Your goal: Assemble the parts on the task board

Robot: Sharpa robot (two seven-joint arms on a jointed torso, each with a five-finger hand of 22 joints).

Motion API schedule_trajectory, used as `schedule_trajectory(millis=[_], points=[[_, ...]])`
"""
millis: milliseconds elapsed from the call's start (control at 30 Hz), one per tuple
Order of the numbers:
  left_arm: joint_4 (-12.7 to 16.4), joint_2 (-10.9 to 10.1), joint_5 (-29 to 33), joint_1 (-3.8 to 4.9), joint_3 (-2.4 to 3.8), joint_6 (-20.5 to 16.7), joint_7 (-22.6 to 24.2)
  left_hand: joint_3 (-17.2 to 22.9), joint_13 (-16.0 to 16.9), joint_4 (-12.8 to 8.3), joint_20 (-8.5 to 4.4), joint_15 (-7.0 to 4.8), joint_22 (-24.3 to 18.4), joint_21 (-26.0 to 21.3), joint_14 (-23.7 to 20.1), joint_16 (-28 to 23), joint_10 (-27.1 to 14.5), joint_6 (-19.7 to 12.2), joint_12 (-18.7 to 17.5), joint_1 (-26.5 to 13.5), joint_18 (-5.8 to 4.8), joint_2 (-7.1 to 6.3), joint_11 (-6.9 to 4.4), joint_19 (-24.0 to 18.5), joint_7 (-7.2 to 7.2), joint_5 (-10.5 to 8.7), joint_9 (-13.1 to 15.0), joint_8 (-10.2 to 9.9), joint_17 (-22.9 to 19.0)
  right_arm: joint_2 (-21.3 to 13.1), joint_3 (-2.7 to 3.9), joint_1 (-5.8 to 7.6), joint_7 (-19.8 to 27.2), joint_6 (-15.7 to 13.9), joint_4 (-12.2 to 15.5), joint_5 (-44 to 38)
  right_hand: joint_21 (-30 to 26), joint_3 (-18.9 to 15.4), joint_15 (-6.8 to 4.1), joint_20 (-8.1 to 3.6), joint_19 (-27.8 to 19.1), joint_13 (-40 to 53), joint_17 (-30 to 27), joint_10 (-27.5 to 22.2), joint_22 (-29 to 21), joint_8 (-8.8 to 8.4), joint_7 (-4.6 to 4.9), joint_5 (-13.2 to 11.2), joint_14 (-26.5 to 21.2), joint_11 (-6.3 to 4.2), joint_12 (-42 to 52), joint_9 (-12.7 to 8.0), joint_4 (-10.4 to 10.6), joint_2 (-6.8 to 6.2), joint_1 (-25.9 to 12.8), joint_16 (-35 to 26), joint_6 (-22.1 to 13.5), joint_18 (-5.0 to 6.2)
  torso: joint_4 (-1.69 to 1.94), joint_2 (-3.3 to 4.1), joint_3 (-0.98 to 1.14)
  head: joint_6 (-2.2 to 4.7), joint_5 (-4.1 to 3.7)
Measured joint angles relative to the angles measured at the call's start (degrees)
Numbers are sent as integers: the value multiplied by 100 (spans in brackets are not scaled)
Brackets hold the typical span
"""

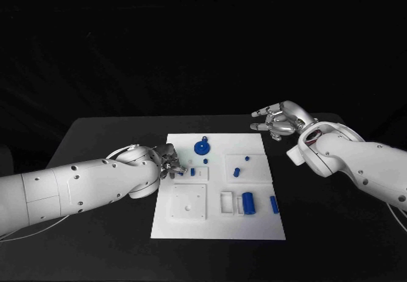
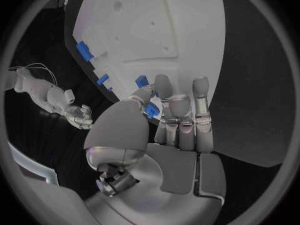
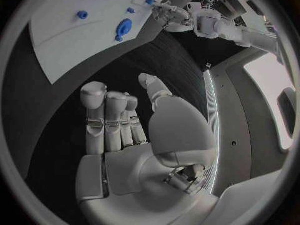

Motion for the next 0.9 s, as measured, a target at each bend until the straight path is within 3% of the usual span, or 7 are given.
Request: schedule_trajectory(millis=[900], points=[[-81, 41, -124, -33, 15, 59, 79, 10, -14, 10, 0, 2, 3, 0, 0, 0, 3, 0, 28, 9, 0, -9, 4, 0, 0, -29, 6, 24, 16, -11, 0, -2, 1, 3, 0, -1, 0, 0, 0, 0, 0, 0, 7, 0, 0, 0, 0, 33, 0, 0, 0, 0, 0, -23, -23, 0, 0, 0, 2, -1, -2, -32, -27]])
